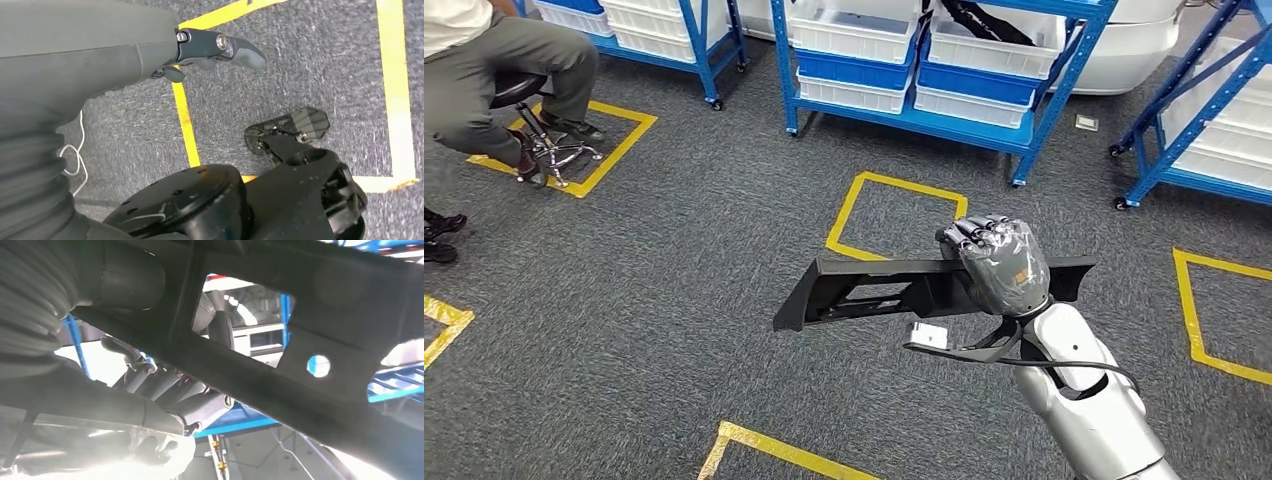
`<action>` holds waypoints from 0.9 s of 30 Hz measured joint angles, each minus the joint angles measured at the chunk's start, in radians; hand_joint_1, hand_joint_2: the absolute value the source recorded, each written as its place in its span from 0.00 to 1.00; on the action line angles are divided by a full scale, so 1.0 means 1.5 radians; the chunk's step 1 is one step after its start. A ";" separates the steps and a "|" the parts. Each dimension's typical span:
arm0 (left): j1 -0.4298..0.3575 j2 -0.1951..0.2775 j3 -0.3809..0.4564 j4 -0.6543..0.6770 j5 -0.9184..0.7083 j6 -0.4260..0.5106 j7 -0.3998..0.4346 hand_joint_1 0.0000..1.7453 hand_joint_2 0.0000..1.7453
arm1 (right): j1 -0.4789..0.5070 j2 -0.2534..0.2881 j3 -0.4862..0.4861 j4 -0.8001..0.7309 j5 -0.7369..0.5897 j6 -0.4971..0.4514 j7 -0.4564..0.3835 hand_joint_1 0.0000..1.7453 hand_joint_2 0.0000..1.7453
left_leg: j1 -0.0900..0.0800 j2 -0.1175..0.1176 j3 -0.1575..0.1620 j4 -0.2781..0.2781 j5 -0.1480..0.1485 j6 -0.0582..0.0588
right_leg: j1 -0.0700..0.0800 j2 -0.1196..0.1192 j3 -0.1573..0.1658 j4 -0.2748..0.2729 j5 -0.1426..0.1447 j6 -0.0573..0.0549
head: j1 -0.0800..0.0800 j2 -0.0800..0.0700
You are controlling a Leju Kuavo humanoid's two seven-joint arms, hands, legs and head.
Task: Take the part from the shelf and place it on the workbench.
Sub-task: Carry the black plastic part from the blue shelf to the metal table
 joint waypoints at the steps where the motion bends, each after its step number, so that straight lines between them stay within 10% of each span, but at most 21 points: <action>1: 0.000 -0.001 0.000 0.000 0.000 0.000 0.000 0.00 1.00 | 0.000 0.000 0.000 0.000 0.001 0.000 0.000 1.00 1.00 | -0.001 -0.006 -0.001 0.000 0.001 -0.004 | 0.002 0.009 0.021 -0.039 0.011 -0.001 | 0.000 0.000; 5: 0.000 -0.002 0.000 0.000 0.000 0.001 0.000 0.00 1.00 | -0.003 0.001 0.000 0.000 0.004 -0.001 0.000 1.00 1.00 | 0.000 -0.022 -0.006 -0.001 0.008 -0.019 | 0.005 0.004 0.040 -0.071 0.027 -0.018 | -0.001 0.000; 9: 0.001 -0.002 0.000 0.000 0.001 0.003 0.001 0.00 1.00 | -0.004 0.004 0.000 0.000 0.006 -0.001 0.000 1.00 1.00 | 0.004 0.034 -0.055 0.107 -0.061 -0.031 | -0.007 -0.023 0.039 -0.079 0.038 -0.038 | -0.006 0.000; 12: -0.001 -0.001 0.000 0.000 0.002 0.005 0.001 0.00 1.00 | -0.004 0.005 0.001 0.000 0.008 -0.001 0.000 1.00 1.00 | 0.013 0.047 -0.089 0.200 -0.102 -0.044 | -0.007 -0.048 0.035 -0.077 0.040 -0.035 | -0.007 0.000; 16: 0.001 -0.002 0.000 0.000 0.002 0.007 0.002 0.00 1.00 | -0.006 0.007 0.002 0.000 0.008 -0.001 0.000 1.00 1.00 | 0.025 0.086 -0.002 0.061 -0.044 -0.059 | -0.009 -0.074 0.028 -0.059 0.031 -0.017 | -0.008 0.000; 19: 0.001 -0.003 0.000 0.000 0.002 0.008 0.002 0.00 1.00 | -0.008 0.005 0.001 0.000 0.009 -0.001 -0.001 1.00 1.00 | 0.022 0.089 0.008 0.037 -0.039 -0.047 | -0.003 -0.083 0.025 -0.049 0.024 -0.002 | -0.004 0.000; 27: 0.001 -0.003 0.000 0.000 0.002 0.008 0.002 0.00 1.00 | -0.010 0.006 0.002 0.000 0.009 -0.001 -0.001 1.00 1.00 | 0.016 0.078 0.002 0.037 -0.038 -0.035 | 0.001 -0.092 0.026 -0.052 0.027 0.007 | -0.001 0.000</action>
